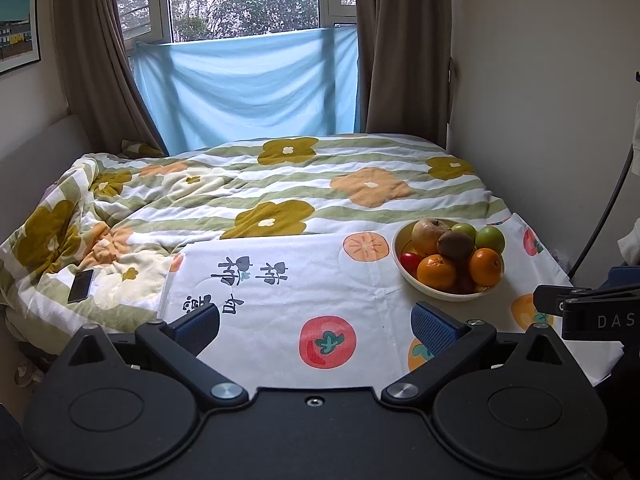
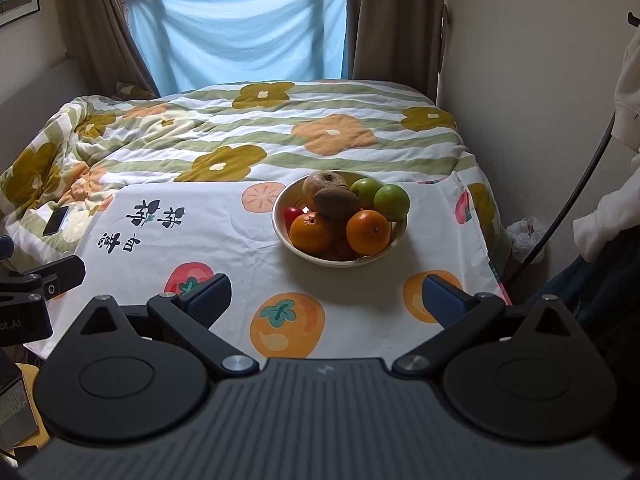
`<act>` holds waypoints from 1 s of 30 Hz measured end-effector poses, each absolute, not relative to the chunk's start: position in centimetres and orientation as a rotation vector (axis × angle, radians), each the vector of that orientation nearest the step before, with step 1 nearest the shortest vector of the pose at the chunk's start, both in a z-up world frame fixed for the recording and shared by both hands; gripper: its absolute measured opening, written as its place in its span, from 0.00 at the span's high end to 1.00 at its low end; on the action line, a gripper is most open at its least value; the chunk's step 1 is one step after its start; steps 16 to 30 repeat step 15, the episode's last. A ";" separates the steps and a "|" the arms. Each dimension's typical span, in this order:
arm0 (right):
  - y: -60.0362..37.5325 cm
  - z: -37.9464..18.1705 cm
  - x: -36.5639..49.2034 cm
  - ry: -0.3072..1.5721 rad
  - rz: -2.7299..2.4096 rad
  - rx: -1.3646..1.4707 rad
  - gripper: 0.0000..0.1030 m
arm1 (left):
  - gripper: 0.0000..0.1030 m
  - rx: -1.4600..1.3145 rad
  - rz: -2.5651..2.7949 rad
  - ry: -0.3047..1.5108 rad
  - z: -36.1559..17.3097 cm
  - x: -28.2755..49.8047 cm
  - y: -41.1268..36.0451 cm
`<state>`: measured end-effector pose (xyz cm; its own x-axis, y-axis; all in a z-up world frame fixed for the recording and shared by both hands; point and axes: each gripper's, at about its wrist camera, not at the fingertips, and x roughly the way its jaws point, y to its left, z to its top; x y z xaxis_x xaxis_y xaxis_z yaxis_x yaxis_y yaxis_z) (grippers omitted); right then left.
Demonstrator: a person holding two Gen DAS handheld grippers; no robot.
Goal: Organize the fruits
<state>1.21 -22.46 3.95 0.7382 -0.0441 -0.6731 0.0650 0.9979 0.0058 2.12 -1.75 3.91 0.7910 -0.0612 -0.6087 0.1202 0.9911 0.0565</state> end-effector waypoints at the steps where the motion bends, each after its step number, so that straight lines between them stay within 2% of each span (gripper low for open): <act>1: -22.4 3.9 1.2 0.738 -0.060 0.031 0.00 | 0.00 0.106 -0.092 0.648 3.9 2.1 -1.8; 30: -22.1 3.6 1.4 0.746 -0.067 0.034 0.00 | 0.00 0.093 -0.093 0.653 3.6 2.3 -1.2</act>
